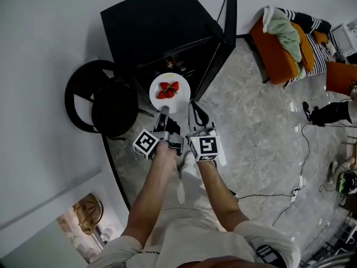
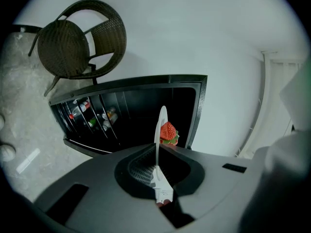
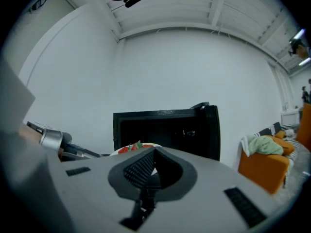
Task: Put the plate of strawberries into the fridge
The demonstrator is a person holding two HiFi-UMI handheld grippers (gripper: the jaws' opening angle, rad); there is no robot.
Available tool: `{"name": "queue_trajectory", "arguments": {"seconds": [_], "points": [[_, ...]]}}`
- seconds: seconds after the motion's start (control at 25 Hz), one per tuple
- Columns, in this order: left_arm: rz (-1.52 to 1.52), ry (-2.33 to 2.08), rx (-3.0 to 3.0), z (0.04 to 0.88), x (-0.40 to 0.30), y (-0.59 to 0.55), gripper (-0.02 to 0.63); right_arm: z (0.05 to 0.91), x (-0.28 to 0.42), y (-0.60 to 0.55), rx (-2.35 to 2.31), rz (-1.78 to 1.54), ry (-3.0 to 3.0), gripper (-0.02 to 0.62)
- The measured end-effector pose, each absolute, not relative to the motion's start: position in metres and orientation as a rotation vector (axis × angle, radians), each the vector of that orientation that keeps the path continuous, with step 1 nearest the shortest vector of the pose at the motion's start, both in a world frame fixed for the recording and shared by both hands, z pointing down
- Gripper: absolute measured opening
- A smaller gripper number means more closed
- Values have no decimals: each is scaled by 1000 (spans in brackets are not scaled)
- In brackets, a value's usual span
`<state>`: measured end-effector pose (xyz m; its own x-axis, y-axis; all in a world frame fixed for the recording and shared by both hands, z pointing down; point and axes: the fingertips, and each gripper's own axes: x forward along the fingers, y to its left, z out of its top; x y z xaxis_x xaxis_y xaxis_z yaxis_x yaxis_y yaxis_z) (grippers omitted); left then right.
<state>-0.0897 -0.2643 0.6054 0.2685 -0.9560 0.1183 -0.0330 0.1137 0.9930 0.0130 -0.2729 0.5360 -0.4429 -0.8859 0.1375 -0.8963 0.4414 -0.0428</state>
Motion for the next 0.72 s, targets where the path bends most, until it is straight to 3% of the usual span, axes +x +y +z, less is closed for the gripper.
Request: {"name": "queue_trajectory", "arguments": {"seconds": [0.72], "points": [[-934,-1056,1206,641,-91,-283,11,564,8,-285,1597,162,-2576,12]]}}
